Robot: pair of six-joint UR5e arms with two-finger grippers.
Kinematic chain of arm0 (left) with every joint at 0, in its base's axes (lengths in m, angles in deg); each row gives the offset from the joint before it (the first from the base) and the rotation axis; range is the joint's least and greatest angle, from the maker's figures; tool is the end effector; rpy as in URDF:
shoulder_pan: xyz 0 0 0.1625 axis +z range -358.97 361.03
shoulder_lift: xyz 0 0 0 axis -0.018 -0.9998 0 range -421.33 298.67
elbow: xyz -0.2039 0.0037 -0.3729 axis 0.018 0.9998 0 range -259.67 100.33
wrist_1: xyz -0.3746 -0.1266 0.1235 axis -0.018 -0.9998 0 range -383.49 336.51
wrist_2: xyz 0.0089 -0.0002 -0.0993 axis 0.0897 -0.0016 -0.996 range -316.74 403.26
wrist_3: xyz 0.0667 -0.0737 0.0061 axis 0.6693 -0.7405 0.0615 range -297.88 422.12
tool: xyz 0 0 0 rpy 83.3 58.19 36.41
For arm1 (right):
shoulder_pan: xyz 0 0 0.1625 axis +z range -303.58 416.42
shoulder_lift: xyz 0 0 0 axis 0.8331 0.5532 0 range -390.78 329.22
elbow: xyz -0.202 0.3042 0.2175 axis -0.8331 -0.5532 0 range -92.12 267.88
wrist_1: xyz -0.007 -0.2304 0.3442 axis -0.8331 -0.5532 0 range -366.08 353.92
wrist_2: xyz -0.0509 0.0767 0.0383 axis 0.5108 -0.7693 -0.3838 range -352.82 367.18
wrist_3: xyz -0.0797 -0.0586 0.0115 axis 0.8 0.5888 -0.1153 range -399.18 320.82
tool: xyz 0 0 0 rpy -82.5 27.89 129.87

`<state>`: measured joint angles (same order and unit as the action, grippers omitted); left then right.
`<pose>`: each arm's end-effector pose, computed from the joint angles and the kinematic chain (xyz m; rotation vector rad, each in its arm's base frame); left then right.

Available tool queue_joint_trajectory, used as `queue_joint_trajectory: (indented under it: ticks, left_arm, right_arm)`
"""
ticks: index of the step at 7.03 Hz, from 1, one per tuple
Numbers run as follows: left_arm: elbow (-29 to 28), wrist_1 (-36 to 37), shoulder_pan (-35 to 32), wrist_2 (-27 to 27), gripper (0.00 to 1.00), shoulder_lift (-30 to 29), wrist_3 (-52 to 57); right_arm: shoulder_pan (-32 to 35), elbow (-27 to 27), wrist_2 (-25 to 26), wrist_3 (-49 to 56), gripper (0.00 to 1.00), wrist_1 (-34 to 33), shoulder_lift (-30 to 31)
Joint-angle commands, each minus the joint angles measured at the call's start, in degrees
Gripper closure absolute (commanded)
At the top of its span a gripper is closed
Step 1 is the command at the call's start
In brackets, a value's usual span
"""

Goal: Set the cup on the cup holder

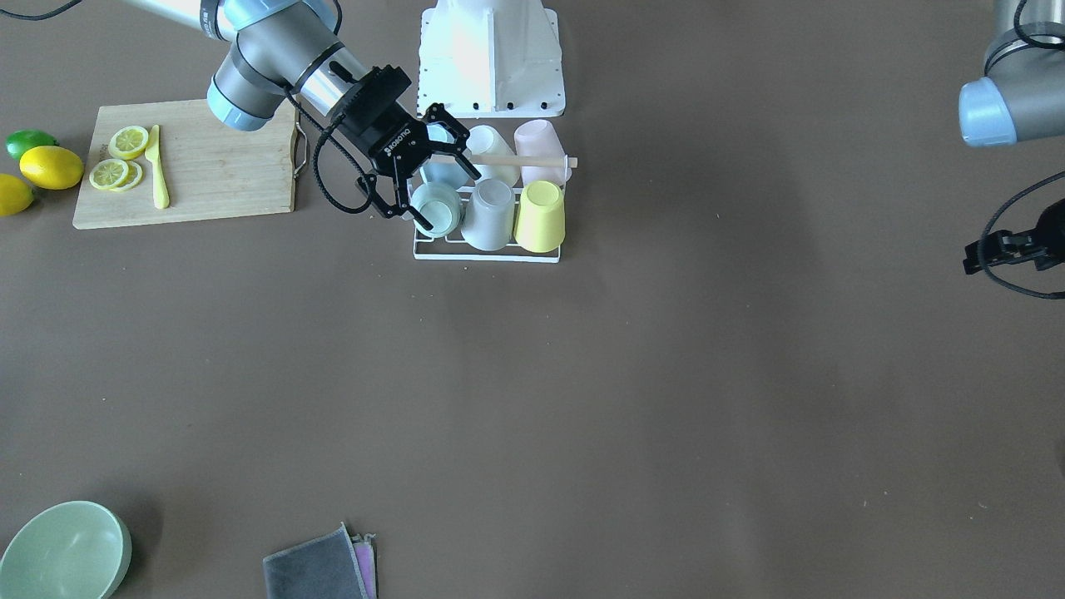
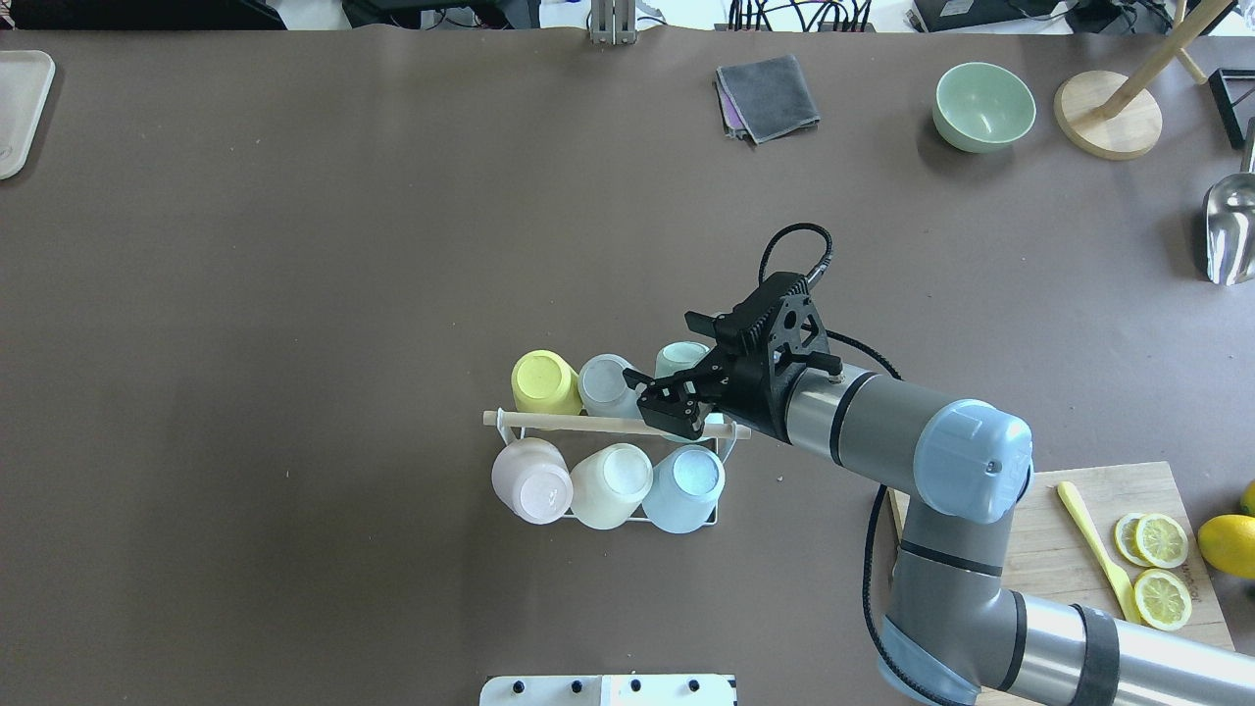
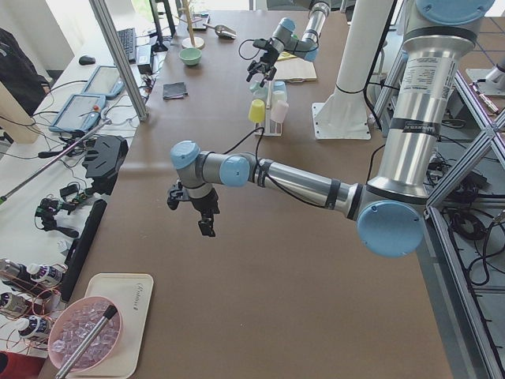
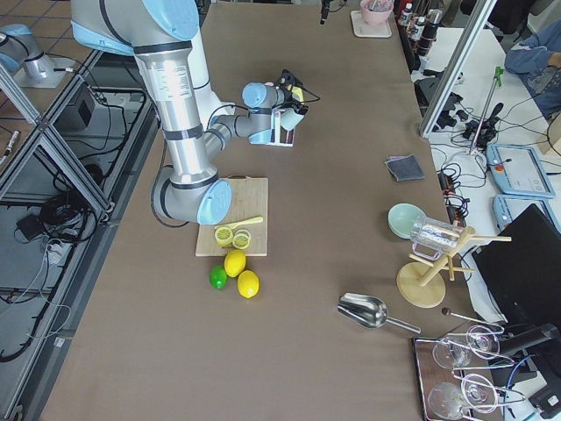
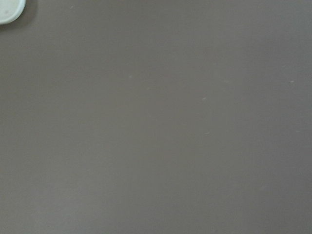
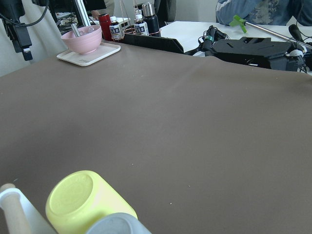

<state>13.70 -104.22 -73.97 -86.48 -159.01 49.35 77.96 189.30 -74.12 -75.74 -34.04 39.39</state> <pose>0.0735 -0.5433 0.5818 -0.1375 0.6804 0.0482 -0.4776 -0.3480 0.2535 1.0865 -1.2235 -0.3037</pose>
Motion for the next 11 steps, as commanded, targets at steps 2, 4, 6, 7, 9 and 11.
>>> queue_joint_trajectory:
  ticks: [2, 4, 6, 7, 9, 11]
  left_arm:
    - [-1.4, -2.4, -7.9, -2.3, 0.02, 8.0, 8.4]
    - [-2.1, -7.0, -8.7, -4.7, 0.02, 11.5, 11.8]
    - [-1.7, -7.2, -12.7, -5.7, 0.02, 11.3, 12.1]
    - [-1.4, -7.2, -15.9, -8.7, 0.02, 11.4, 12.2]
    - [2.3, -6.6, -16.0, -8.8, 0.02, 11.5, 11.6]
    - [7.6, -6.5, -16.4, -8.6, 0.02, 15.9, 11.5]
  right_arm:
    - [0.0, 0.4, -0.7, 0.4, 0.0, -0.8, -0.1]
    - [2.8, 1.4, -5.9, 0.4, 0.0, -4.4, 0.0]
    - [9.4, 5.3, -16.2, 0.6, 0.0, -14.6, -0.3]
    - [14.5, 5.9, -23.8, 0.8, 0.0, -18.4, -0.2]
    - [23.1, 5.9, -34.5, 5.2, 0.0, -23.7, 4.3]
    - [28.8, 6.2, -40.2, 5.4, 0.0, -37.5, 5.9]
